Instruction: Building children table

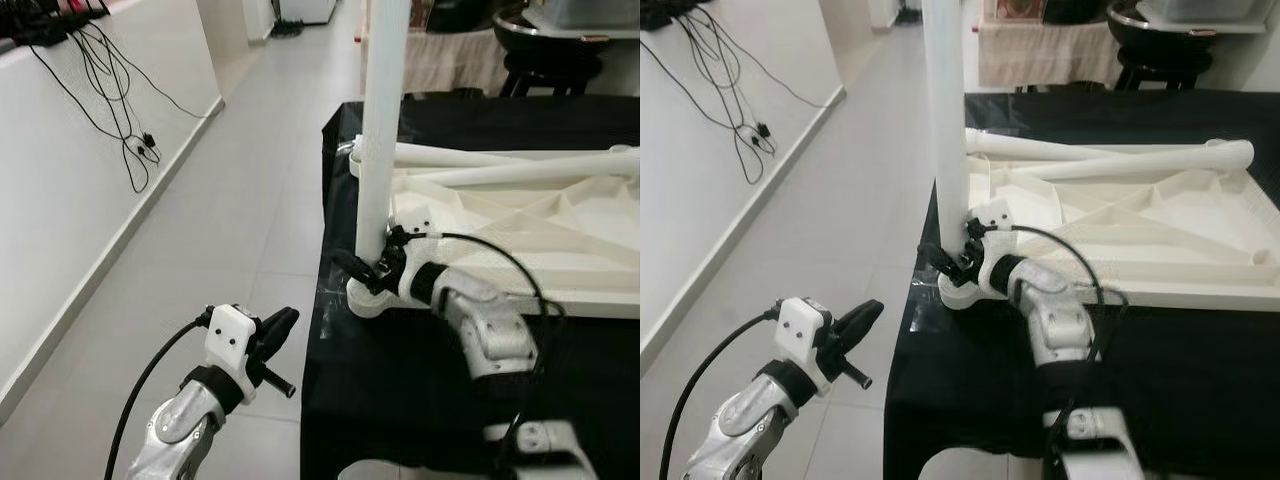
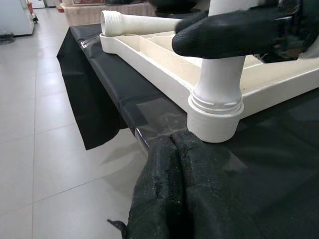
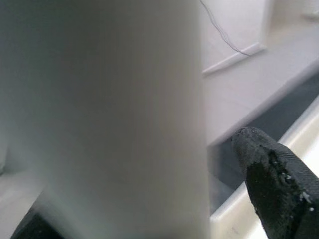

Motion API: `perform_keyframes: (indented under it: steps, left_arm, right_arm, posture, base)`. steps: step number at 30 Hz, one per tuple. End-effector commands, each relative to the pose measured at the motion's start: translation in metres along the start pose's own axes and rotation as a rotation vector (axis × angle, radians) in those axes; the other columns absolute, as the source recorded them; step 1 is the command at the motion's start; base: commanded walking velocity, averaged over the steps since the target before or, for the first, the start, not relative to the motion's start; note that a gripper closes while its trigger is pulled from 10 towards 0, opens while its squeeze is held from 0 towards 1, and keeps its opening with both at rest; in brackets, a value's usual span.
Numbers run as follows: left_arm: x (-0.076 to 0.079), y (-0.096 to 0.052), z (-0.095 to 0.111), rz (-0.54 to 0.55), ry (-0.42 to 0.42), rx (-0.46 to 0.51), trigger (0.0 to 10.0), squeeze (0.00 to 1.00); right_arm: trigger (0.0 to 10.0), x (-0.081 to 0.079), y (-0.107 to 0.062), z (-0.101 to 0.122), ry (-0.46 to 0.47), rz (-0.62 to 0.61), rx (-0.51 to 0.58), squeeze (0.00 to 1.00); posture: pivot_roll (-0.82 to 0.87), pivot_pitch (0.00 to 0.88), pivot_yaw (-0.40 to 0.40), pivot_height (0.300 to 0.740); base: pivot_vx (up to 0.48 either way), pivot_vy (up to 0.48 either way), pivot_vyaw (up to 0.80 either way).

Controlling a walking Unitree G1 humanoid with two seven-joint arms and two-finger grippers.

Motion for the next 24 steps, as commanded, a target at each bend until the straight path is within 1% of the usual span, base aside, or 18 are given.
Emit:
perform_keyframes:
  steps: [1,3,8,9,10,12,18,19,20,21,22,23,24]
  left_arm:
    - [-0.001,-0.002,-0.005,0.01,0.0,-0.014,10.0,0.0]
    - [0.0,-0.003,-0.005,0.013,0.003,-0.013,10.0,0.0]
    - [0.002,-0.005,-0.006,0.016,0.004,-0.013,10.0,0.0]
    - [0.002,-0.005,-0.007,0.015,0.004,-0.015,10.0,0.0]
    - [0.003,-0.006,-0.007,0.014,0.004,-0.016,10.0,0.0]
    - [0.004,-0.007,-0.008,0.013,0.003,-0.018,10.0,0.0]
    - [0.005,-0.007,-0.008,0.012,0.002,-0.019,10.0,0.0]
    - [0.005,-0.007,-0.008,0.012,0.001,-0.018,10.0,0.0]
    - [0.005,-0.006,-0.007,0.011,0.0,-0.018,10.0,0.0]
    - [0.005,-0.006,-0.007,0.011,0.0,-0.018,10.0,0.0]
    - [0.005,-0.006,-0.007,0.011,-0.003,-0.016,10.0,0.0]
    - [0.005,-0.006,-0.007,0.011,-0.003,-0.016,10.0,0.0]
    - [0.005,-0.007,-0.006,0.01,-0.004,-0.016,10.0,0.0]
  right_arm:
    - [10.0,-0.012,0.007,0.004,-0.025,0.088,0.028,0.0]
    - [10.0,-0.013,0.01,0.002,-0.054,0.157,0.025,0.0]
    - [10.0,-0.009,0.013,-0.007,-0.049,0.209,0.003,0.0]
    - [0.3,-0.009,0.013,-0.009,-0.044,0.231,-0.003,0.0]
    - [0.0,-0.008,0.012,-0.011,-0.039,0.248,-0.008,0.0]
    - [0.0,-0.008,0.009,-0.015,-0.035,0.279,-0.014,0.0]
    - [0.0,-0.006,0.008,-0.018,-0.035,0.277,-0.027,0.0]
    - [0.0,-0.004,0.006,-0.023,-0.032,0.271,-0.04,0.0]
    - [0.0,-0.002,0.003,-0.032,-0.032,0.237,-0.077,0.0]
    - [0.0,-0.002,0.003,-0.032,-0.032,0.237,-0.077,0.0]
    - [0.0,0.003,-0.005,-0.052,-0.032,0.154,-0.144,0.0]
    - [0.0,0.003,-0.005,-0.052,-0.032,0.154,-0.144,0.0]
    - [0.0,0.005,-0.01,-0.061,-0.029,0.097,-0.188,0.0]
  posture:
    - [0.03,0.105,0.037,0.74]
    - [0.03,0.105,0.036,0.74]
    - [0.04,0.105,0.036,0.74]
    - [0.04,0.107,0.037,0.74]
    - [0.04,0.108,0.038,0.74]
    - [0.05,0.111,0.038,0.74]
    - [0.05,0.113,0.039,0.74]
    - [0.04,0.117,0.042,0.74]
    - [0.04,0.121,0.043,0.74]
    - [0.04,0.121,0.043,0.74]
    - [0.03,0.125,0.045,0.74]
    - [0.03,0.125,0.045,0.74]
    - [0.02,0.132,0.046,0.74]
  base:
    - [0.0,0.0,0.0]
    - [0.0,0.0,0.0]
    - [0.0,0.0,0.0]
    - [0.0,0.0,0.0]
    - [0.0,0.0,0.0]
    - [0.0,0.0,0.0]
    - [0.0,0.0,0.0]
    - [0.0,0.0,0.0]
    - [0.0,0.0,0.0]
    - [0.0,0.0,0.0]
    - [0.0,0.0,0.0]
    - [0.0,0.0,0.0]
    - [0.0,0.0,0.0]
Point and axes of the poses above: a point about 5 cm out from each wrist's last joint towards the gripper, its own y axis pointing out of the wrist towards the gripper, its own z axis along the axis of the wrist's last joint, x = y × z, the point moved 5 cm from there along y, pointing out of the wrist towards the gripper, and after that the axes turned 15 degrees about -y, right-handed, at the moved point
